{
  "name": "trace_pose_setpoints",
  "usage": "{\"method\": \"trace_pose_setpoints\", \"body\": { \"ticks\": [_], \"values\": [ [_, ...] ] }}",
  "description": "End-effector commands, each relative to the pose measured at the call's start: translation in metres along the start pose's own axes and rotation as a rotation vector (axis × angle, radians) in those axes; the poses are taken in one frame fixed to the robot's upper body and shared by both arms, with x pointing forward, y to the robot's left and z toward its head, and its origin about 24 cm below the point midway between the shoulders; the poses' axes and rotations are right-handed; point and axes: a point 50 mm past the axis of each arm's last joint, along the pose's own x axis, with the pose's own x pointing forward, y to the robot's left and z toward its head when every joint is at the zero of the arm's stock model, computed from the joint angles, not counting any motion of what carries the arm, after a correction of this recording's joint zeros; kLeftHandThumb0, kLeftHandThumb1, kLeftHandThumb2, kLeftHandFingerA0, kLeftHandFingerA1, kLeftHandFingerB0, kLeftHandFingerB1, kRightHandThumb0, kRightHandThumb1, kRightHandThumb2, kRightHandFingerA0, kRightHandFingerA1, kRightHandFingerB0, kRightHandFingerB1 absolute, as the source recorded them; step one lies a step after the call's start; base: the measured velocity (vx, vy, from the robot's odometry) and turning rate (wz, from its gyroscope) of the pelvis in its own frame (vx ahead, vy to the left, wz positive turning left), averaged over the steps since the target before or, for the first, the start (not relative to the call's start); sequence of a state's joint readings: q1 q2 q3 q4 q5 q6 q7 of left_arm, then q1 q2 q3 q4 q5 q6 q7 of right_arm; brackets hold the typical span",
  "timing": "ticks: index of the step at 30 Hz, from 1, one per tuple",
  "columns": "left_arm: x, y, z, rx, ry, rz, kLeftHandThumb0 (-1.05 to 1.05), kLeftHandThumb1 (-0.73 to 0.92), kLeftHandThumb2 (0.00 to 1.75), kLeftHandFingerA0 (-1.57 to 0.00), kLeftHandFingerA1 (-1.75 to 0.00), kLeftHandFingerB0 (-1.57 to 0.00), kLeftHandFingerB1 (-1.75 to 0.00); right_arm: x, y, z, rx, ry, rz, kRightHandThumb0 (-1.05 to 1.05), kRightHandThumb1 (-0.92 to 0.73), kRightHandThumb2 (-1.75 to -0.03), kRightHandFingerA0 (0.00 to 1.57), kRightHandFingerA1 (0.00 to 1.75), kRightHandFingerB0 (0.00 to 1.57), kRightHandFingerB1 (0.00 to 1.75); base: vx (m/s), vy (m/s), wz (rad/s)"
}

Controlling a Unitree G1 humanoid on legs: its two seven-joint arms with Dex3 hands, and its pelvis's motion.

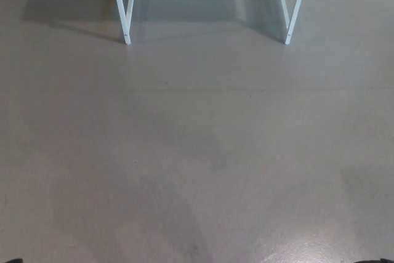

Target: The robot walk towards a table in front and uses its left hand to pick up the pot from the base and places it on the table

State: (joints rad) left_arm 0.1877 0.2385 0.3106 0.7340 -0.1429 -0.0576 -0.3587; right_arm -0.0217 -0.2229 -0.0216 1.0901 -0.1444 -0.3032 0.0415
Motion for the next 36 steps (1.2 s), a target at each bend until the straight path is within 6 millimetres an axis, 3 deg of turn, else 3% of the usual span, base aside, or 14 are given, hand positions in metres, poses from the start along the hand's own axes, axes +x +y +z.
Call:
{"method": "trace_pose_setpoints", "body": {
  "ticks": [1,9,25,36],
  "values": [
    [-0.010,0.006,-0.001,-0.044,-0.058,-0.056,-0.03,0.44,0.89,-0.22,-0.52,-0.17,-0.49,-0.009,-0.009,-0.008,-0.006,-0.068,-0.026,-0.58,-0.39,-0.74,0.75,0.56,0.56,0.50,0.00,0.000,0.00],
    [-0.023,0.010,-0.025,-0.069,-0.008,-0.071,-0.04,0.44,0.89,-0.20,-0.52,-0.15,-0.48,-0.022,-0.005,-0.032,-0.025,-0.022,-0.003,-0.58,-0.40,-0.75,0.72,0.55,0.55,0.50,0.00,0.000,0.00],
    [-0.025,0.010,-0.030,-0.076,-0.009,-0.078,-0.05,0.41,0.86,-0.20,-0.52,-0.15,-0.48,-0.023,-0.003,-0.034,-0.008,-0.018,-0.004,-0.56,-0.38,-0.74,0.75,0.56,0.58,0.50,-0.02,0.001,0.05],
    [-0.025,0.011,-0.031,-0.077,-0.011,-0.072,-0.03,0.42,0.87,-0.18,-0.51,-0.15,-0.48,-0.023,-0.002,-0.034,-0.026,-0.023,0.005,-0.54,-0.40,-0.74,0.74,0.56,0.56,0.50,0.15,0.282,-0.15]
  ]
}}
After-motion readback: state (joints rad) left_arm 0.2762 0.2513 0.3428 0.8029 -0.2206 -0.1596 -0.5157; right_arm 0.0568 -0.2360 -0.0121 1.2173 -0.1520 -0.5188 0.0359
